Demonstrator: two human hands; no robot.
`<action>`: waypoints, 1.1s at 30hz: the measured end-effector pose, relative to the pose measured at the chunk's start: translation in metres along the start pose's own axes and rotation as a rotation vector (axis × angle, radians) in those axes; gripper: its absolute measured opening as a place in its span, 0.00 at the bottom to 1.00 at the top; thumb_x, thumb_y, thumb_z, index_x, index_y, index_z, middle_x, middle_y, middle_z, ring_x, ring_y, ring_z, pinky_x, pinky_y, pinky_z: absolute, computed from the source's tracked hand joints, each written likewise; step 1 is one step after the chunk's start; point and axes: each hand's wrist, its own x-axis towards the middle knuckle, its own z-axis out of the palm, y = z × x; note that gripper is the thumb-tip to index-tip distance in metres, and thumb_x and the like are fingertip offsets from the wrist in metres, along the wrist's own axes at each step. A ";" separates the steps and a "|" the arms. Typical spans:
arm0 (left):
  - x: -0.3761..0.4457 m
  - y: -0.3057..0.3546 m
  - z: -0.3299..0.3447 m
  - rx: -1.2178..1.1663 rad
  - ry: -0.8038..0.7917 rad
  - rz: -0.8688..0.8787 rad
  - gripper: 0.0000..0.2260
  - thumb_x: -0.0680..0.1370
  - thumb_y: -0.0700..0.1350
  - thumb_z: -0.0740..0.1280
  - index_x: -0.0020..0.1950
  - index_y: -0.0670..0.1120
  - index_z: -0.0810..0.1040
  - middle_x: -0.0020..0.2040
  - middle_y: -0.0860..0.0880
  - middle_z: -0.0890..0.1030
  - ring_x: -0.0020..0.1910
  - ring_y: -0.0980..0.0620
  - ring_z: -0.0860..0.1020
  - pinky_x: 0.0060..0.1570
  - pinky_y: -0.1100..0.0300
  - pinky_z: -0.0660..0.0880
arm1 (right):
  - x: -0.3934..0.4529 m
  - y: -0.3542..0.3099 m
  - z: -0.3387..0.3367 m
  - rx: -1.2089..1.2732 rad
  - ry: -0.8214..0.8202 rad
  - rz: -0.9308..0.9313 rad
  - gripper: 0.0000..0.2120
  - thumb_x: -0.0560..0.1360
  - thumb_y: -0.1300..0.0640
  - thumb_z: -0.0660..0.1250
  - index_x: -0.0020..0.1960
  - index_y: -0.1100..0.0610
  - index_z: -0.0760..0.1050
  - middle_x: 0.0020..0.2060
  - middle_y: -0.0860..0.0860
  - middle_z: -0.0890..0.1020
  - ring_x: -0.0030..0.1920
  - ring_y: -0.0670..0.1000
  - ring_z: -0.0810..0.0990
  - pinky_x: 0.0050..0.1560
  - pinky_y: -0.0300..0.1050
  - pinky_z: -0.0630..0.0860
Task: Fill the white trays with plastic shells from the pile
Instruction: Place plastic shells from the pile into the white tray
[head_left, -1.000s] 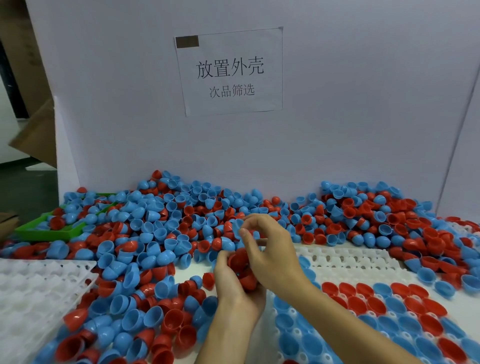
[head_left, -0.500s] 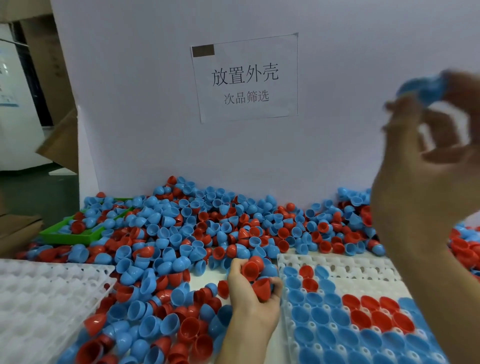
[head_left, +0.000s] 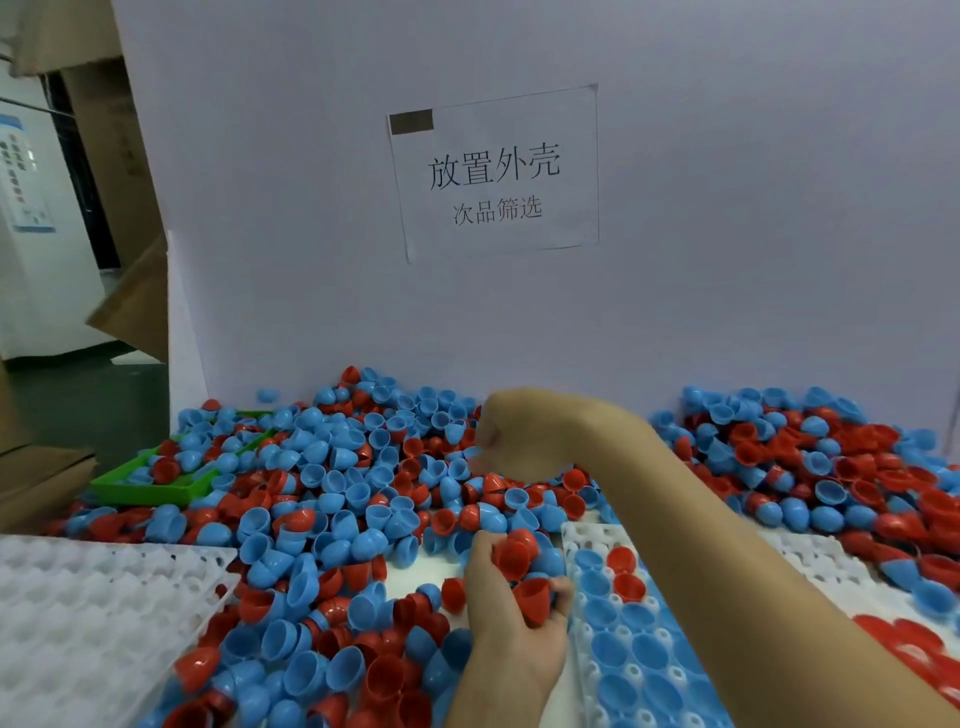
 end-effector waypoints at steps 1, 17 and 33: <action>0.000 0.000 -0.001 0.019 -0.008 0.001 0.09 0.76 0.42 0.66 0.36 0.45 0.71 0.27 0.49 0.69 0.21 0.55 0.64 0.20 0.66 0.64 | -0.032 0.021 0.007 -0.029 0.014 0.092 0.17 0.81 0.50 0.62 0.55 0.64 0.80 0.49 0.57 0.84 0.44 0.54 0.80 0.54 0.51 0.80; -0.003 -0.008 0.007 0.393 -0.069 -0.051 0.08 0.77 0.46 0.66 0.40 0.44 0.77 0.30 0.50 0.76 0.22 0.56 0.70 0.18 0.66 0.64 | -0.072 0.103 0.076 0.288 0.164 0.019 0.09 0.77 0.46 0.69 0.57 0.42 0.78 0.45 0.42 0.82 0.44 0.43 0.81 0.49 0.41 0.78; 0.006 -0.010 0.000 0.511 -0.014 0.086 0.15 0.77 0.45 0.64 0.30 0.45 0.75 0.27 0.48 0.74 0.26 0.51 0.73 0.29 0.60 0.71 | -0.088 0.078 0.095 0.252 0.189 -0.164 0.09 0.74 0.59 0.71 0.50 0.48 0.85 0.41 0.44 0.84 0.38 0.40 0.77 0.39 0.32 0.74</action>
